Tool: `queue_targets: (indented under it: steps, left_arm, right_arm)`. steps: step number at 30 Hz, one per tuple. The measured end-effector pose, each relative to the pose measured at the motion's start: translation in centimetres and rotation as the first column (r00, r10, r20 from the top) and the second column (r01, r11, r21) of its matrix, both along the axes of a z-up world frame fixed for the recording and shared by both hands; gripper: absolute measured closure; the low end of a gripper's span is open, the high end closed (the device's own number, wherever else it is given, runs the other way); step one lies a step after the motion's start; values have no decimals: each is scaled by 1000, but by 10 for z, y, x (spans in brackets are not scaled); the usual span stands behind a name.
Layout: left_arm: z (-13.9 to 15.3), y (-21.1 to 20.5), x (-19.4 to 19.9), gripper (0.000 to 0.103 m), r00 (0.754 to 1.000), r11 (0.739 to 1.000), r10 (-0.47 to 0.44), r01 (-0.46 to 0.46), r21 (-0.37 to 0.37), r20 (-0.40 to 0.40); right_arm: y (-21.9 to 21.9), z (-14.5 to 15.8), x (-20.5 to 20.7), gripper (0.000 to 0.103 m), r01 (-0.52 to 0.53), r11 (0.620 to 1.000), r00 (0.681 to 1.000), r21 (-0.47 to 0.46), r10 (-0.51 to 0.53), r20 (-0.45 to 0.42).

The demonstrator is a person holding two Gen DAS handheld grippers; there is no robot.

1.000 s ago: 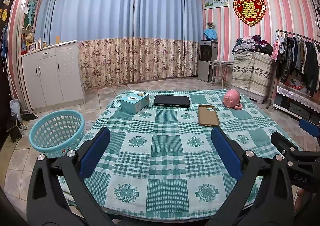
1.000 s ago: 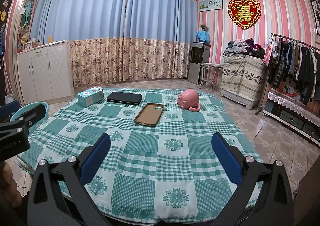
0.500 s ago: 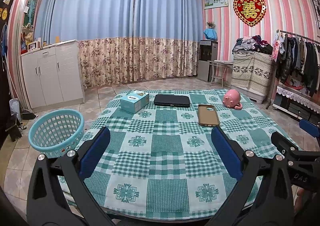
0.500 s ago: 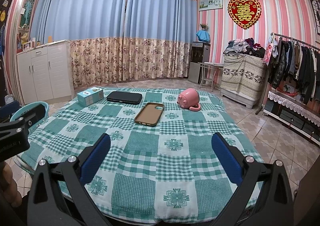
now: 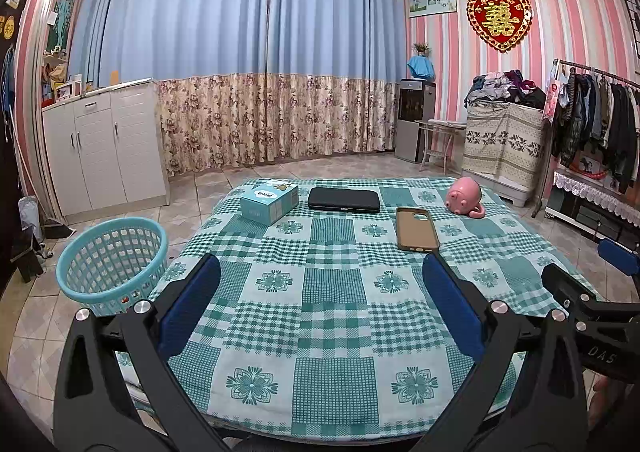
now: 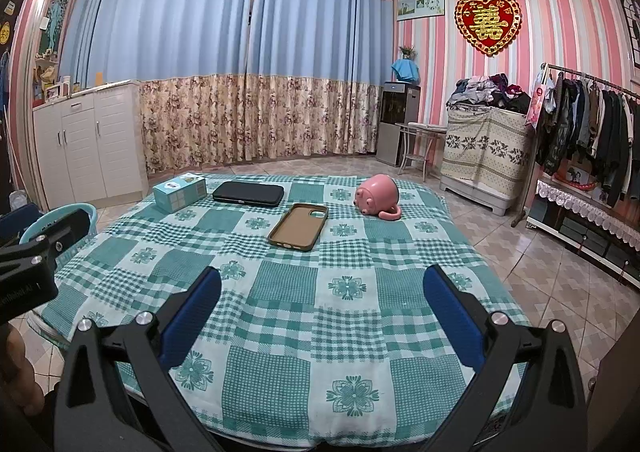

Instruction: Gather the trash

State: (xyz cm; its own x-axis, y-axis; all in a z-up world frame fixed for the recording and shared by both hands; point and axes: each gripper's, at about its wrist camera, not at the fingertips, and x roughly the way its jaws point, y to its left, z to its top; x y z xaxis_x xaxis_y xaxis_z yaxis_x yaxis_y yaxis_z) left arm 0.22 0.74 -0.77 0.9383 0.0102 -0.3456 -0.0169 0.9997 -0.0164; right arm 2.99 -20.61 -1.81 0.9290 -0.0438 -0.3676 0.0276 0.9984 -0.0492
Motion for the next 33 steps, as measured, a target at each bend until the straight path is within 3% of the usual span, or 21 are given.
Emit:
queue_targets:
  steps: [33]
  left_arm:
    - [0,-1,0,5,1000,1000,-3,3,2,4]
  right_arm:
    - [0,-2,1,4,-1,1000,1000,2,1,0]
